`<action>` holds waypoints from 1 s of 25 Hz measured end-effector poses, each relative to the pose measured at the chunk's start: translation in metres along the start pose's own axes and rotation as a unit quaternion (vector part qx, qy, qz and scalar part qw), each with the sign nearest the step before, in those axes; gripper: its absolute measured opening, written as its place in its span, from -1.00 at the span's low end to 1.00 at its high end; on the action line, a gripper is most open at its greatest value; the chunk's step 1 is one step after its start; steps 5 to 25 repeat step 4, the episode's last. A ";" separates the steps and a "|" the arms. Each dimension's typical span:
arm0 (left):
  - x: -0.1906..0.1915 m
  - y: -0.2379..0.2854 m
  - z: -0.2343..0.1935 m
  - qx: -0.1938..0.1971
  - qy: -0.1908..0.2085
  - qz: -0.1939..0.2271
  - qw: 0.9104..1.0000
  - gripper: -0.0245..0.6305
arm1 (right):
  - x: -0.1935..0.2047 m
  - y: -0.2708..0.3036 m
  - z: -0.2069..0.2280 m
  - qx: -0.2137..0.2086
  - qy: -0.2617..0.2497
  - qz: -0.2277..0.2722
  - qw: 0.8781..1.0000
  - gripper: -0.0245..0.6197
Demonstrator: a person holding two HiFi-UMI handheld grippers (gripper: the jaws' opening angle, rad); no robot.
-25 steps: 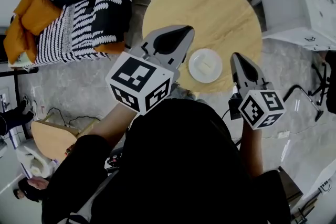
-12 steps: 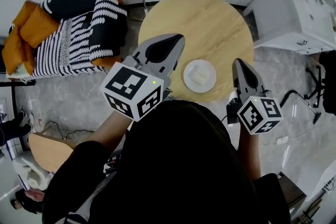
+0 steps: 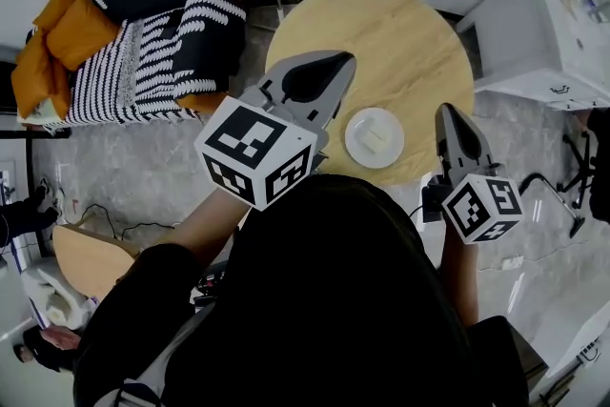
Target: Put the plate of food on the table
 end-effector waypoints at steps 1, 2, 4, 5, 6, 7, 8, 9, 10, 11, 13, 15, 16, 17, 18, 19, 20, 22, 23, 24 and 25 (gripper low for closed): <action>0.000 0.000 -0.001 -0.001 0.000 0.000 1.000 -0.91 | 0.000 0.002 0.000 -0.002 0.000 0.000 1.000 -0.90; 0.001 0.000 -0.003 -0.002 0.000 -0.001 1.000 -0.91 | 0.000 0.004 -0.001 -0.004 0.000 -0.001 1.000 -0.90; 0.002 0.001 -0.004 -0.003 0.000 -0.003 1.000 -0.91 | 0.001 0.007 -0.001 -0.007 0.000 -0.002 1.000 -0.90; 0.002 0.001 -0.004 -0.003 0.000 -0.003 1.000 -0.91 | 0.001 0.007 -0.001 -0.007 0.000 -0.002 1.000 -0.90; 0.002 0.001 -0.004 -0.003 0.000 -0.003 1.000 -0.91 | 0.001 0.007 -0.001 -0.007 0.000 -0.002 1.000 -0.90; 0.002 0.001 -0.004 -0.003 0.000 -0.003 1.000 -0.91 | 0.001 0.007 -0.001 -0.007 0.000 -0.002 1.000 -0.90; 0.002 0.001 -0.004 -0.003 0.000 -0.003 1.000 -0.91 | 0.001 0.007 -0.001 -0.007 0.000 -0.002 1.000 -0.90; 0.002 0.001 -0.004 -0.003 0.000 -0.003 1.000 -0.91 | 0.001 0.007 -0.001 -0.007 0.000 -0.002 1.000 -0.90; 0.002 0.001 -0.004 -0.003 0.000 -0.003 1.000 -0.91 | 0.001 0.007 -0.001 -0.007 0.000 -0.002 1.000 -0.90; 0.002 0.001 -0.004 -0.003 0.000 -0.003 1.000 -0.91 | 0.001 0.007 -0.001 -0.007 0.000 -0.002 1.000 -0.90; 0.002 0.001 -0.004 -0.003 0.000 -0.003 1.000 -0.91 | 0.001 0.007 -0.001 -0.007 0.000 -0.002 1.000 -0.90; 0.002 0.001 -0.004 -0.003 0.000 -0.003 1.000 -0.91 | 0.001 0.007 -0.001 -0.007 0.000 -0.002 1.000 -0.90; 0.002 0.001 -0.004 -0.003 0.000 -0.003 1.000 -0.91 | 0.001 0.007 -0.001 -0.007 0.000 -0.002 1.000 -0.90; 0.002 0.001 -0.004 -0.003 0.000 -0.003 1.000 -0.91 | 0.001 0.007 -0.001 -0.007 0.000 -0.002 1.000 -0.90; 0.002 0.001 -0.004 -0.003 0.000 -0.003 1.000 -0.91 | 0.001 0.007 -0.001 -0.007 0.000 -0.002 1.000 -0.90; 0.002 0.001 -0.004 -0.003 0.000 -0.003 1.000 -0.91 | 0.001 0.007 -0.001 -0.007 0.000 -0.002 1.000 -0.90; 0.002 0.001 -0.004 -0.003 0.000 -0.003 1.000 -0.91 | 0.001 0.007 -0.001 -0.007 0.000 -0.002 1.000 -0.90; 0.002 0.001 -0.004 -0.003 0.000 -0.003 1.000 -0.91 | 0.001 0.007 -0.001 -0.007 0.000 -0.002 1.000 -0.90; 0.002 0.001 -0.004 -0.003 0.000 -0.003 1.000 -0.91 | 0.001 0.007 -0.001 -0.007 0.000 -0.002 1.000 -0.90; 0.002 0.001 -0.004 -0.003 0.000 -0.003 1.000 -0.91 | 0.001 0.007 -0.001 -0.007 0.000 -0.002 1.000 -0.90; 0.002 0.001 -0.004 -0.003 0.000 -0.003 1.000 -0.91 | 0.001 0.007 -0.001 -0.007 0.000 -0.002 1.000 -0.90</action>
Point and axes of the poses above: the fingertips, and each gripper's own axes: y forward along the fingers, z to its right, x out of its underside, the point moved 7 cm from there along -y, backward along the fingers, and after that the axes turned 6 degrees about -x, right-handed, at the moved point
